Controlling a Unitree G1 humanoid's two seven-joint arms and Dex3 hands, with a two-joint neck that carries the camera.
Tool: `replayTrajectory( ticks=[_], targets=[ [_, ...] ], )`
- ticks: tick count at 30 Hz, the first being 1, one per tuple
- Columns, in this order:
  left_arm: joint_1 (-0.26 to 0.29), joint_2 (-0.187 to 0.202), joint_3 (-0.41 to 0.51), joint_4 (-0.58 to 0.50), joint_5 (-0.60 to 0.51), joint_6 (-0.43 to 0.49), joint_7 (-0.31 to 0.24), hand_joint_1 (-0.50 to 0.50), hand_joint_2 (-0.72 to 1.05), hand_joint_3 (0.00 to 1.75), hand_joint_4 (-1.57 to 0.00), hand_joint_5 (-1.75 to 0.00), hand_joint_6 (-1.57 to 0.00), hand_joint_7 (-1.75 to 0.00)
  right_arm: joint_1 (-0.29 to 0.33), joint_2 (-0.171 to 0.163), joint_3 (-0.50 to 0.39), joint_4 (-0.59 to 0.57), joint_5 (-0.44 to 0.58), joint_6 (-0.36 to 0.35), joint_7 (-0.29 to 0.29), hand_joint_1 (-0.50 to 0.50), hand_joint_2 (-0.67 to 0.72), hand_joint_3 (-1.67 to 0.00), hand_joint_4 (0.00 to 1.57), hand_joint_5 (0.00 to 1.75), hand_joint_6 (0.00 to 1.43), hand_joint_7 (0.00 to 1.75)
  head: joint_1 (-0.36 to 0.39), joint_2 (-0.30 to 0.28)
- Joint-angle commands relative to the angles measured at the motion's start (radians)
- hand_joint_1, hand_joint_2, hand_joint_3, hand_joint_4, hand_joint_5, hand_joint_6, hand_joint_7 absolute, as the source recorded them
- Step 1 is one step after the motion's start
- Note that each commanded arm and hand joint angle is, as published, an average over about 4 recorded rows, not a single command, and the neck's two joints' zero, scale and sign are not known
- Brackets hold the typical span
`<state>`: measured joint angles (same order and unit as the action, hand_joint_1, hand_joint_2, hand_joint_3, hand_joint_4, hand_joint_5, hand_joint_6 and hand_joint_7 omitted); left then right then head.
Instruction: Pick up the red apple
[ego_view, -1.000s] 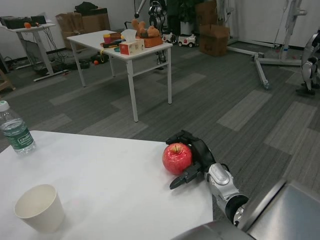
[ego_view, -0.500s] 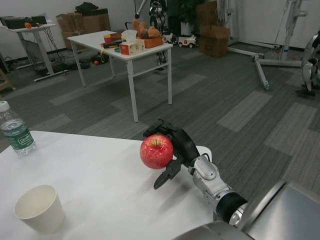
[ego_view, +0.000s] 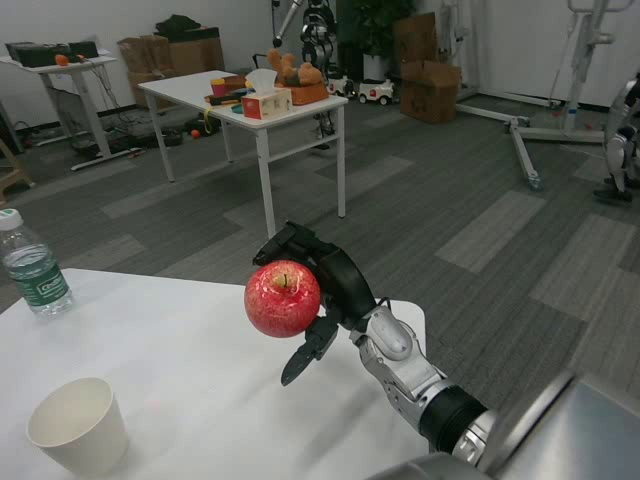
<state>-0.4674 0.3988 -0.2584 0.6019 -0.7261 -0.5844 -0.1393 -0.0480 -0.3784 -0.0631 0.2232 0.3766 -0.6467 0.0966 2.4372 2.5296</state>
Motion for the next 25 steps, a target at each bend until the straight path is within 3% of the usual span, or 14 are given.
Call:
replayTrajectory(
  ticks=[1,6,10,16,25],
  targets=[
    [0.010,0.003,0.011,-0.008,0.000,-0.003,-0.003,-0.50,-0.28,0.00,0.00,-0.10,0.00,0.00,-0.029,-0.007,0.014,-0.022,0.004,-0.005,-0.011,0.33,0.15,-0.81,1.00,1.65,0.69,1.69,0.009,0.001],
    [0.010,0.003,0.013,-0.008,0.000,-0.005,-0.003,-0.50,-0.28,0.00,0.00,-0.10,0.00,0.00,-0.041,-0.008,0.030,-0.035,0.004,-0.006,-0.020,0.33,0.15,-0.93,0.98,1.65,0.81,1.69,0.014,0.002],
    [0.010,0.003,0.013,-0.009,-0.001,-0.005,-0.003,-0.50,-0.28,0.00,0.00,-0.10,0.00,0.00,-0.041,-0.008,0.035,-0.045,0.004,-0.009,-0.036,0.29,0.22,-1.05,1.01,1.65,0.83,1.68,0.015,0.002],
    [0.010,0.005,0.013,-0.008,-0.001,-0.005,-0.003,-0.50,-0.28,0.09,0.00,-0.10,0.00,0.00,-0.040,-0.009,0.039,-0.078,0.004,-0.010,-0.046,0.29,0.22,-1.11,1.06,1.65,0.88,1.68,0.011,0.005],
    [0.010,0.005,0.013,-0.011,-0.001,-0.005,-0.003,-0.50,-0.28,0.00,0.00,-0.10,0.00,0.00,-0.041,-0.020,0.042,-0.128,0.004,-0.010,-0.057,0.29,0.15,-1.08,1.06,1.65,0.91,1.68,0.025,0.021]
  ],
)
